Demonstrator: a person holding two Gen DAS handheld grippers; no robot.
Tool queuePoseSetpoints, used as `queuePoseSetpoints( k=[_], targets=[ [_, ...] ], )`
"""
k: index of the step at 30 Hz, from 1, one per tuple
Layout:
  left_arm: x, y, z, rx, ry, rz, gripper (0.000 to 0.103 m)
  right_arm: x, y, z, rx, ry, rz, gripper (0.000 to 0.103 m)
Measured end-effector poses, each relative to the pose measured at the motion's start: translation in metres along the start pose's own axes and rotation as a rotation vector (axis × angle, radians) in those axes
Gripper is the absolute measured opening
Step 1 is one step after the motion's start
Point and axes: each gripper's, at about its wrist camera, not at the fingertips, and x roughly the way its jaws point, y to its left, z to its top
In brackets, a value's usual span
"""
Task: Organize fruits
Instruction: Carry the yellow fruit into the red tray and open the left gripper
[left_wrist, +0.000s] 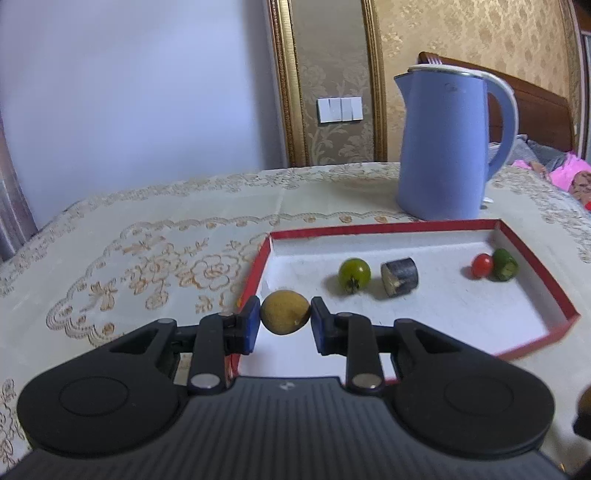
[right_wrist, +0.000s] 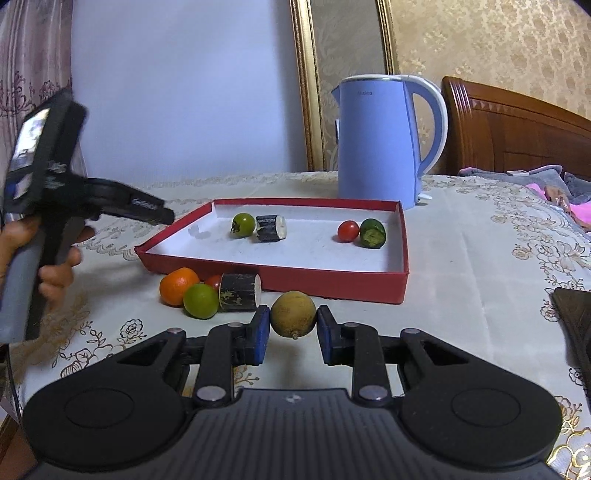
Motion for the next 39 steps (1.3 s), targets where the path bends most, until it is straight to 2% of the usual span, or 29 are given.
queuePoseSetpoints(
  k=[11,14,24,26,30,33,35,37,39],
  targets=[
    [0.041,-0.007,0.023,-0.004,0.035,0.031,0.026,-0.004,-0.003,-0.001,0.002,-0.007,0.006,0.027],
    [0.055,-0.011,0.027,0.007,0.043,0.061,0.026,-0.004,-0.003,-0.001,0.002,-0.007,0.007,0.027],
    [0.086,-0.013,0.029,-0.015,0.09,0.087,0.027,-0.005,-0.003,-0.001,0.002,-0.01,0.016,0.027],
    [0.088,-0.012,0.028,-0.018,0.097,0.089,0.031,-0.005,-0.003,-0.002,0.004,-0.01,0.016,0.027],
    [0.085,-0.009,0.027,-0.023,0.096,0.091,0.045,-0.004,-0.003,-0.002,0.012,-0.009,0.012,0.027],
    [0.076,-0.004,0.023,-0.016,0.089,0.09,0.049,-0.003,-0.002,-0.001,0.011,-0.009,0.013,0.027],
    [0.067,0.0,0.018,-0.015,0.081,0.091,0.057,-0.002,0.0,0.0,0.011,-0.009,0.013,0.027],
    [0.055,0.007,0.011,-0.023,0.068,0.106,0.072,-0.001,0.0,0.0,0.009,-0.009,0.012,0.027],
    [0.044,0.016,0.003,-0.043,0.059,0.111,0.075,0.001,0.002,0.002,0.007,-0.009,0.011,0.027]
  ],
)
